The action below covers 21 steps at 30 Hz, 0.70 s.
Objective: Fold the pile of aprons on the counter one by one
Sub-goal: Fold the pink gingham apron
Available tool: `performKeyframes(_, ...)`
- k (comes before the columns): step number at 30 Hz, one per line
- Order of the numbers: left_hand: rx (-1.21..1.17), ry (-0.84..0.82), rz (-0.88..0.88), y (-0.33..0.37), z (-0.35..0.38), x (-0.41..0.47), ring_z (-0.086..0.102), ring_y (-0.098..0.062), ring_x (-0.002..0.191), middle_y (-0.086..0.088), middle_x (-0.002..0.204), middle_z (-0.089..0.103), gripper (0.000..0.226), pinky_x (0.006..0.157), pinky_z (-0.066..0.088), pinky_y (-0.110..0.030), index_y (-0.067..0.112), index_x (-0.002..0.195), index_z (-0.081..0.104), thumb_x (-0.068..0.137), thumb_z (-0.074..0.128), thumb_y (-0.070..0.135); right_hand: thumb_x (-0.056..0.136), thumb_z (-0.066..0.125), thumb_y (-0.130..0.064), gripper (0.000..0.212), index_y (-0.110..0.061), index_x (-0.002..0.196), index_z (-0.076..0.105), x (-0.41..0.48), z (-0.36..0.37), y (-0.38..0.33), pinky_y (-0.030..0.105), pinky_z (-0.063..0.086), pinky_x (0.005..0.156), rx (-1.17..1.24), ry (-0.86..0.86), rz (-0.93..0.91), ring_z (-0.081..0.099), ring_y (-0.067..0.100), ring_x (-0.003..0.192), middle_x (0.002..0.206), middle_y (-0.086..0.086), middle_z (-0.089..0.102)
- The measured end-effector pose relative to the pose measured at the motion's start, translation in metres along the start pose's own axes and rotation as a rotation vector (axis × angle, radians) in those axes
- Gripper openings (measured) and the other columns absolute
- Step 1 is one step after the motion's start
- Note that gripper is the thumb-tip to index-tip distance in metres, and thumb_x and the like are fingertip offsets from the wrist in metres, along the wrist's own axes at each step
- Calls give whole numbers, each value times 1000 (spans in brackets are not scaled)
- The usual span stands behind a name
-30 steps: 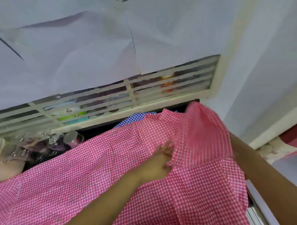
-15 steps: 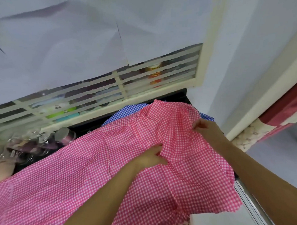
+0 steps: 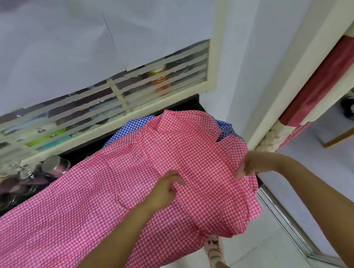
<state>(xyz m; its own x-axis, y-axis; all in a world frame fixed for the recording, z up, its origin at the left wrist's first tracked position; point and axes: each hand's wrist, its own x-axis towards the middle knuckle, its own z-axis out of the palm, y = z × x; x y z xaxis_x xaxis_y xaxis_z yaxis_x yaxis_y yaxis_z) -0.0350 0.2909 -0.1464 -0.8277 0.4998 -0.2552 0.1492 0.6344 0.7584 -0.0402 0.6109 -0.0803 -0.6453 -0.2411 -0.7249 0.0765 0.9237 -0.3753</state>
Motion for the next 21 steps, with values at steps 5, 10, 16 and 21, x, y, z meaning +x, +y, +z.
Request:
performKeyframes(5, -458, 509, -458, 14, -44, 25, 56, -13, 79, -5, 108, 59, 27, 68, 49, -13, 7, 113, 59, 87, 63, 0, 93, 56, -13, 21, -17, 107, 71, 45, -16, -30, 24, 48, 90, 306, 384, -95, 66, 13, 88, 105, -4, 69)
performKeyframes(10, -872, 564, -732, 1, -85, 58, 57, -30, 114, -11, 131, 57, 63, 104, 44, -43, 1, 136, 46, 83, 73, 21, 89, 64, -24, 36, -13, 123, 59, 101, -46, -83, 22, 43, 90, 447, 597, -118, 59, 14, 101, 120, 2, 63)
performKeyframes(16, -1218, 696, -741, -5, -100, 80, 62, -28, 108, -15, 126, 61, 74, 101, 47, -42, 0, 134, 46, 75, 79, 30, 91, 61, -34, 32, -11, 113, 61, 157, -77, -134, 38, 50, 94, 352, 545, -84, 63, 20, 94, 106, 4, 67)
performKeyframes(21, -1133, 698, -763, -10, -101, 95, 64, -27, 97, -15, 115, 65, 40, 81, 54, -34, -3, 128, 52, 94, 59, 18, 92, 54, -28, 19, -12, 95, 64, 194, -96, -156, 35, 51, 88, 318, 516, -2, 63, 22, 90, 97, 4, 68)
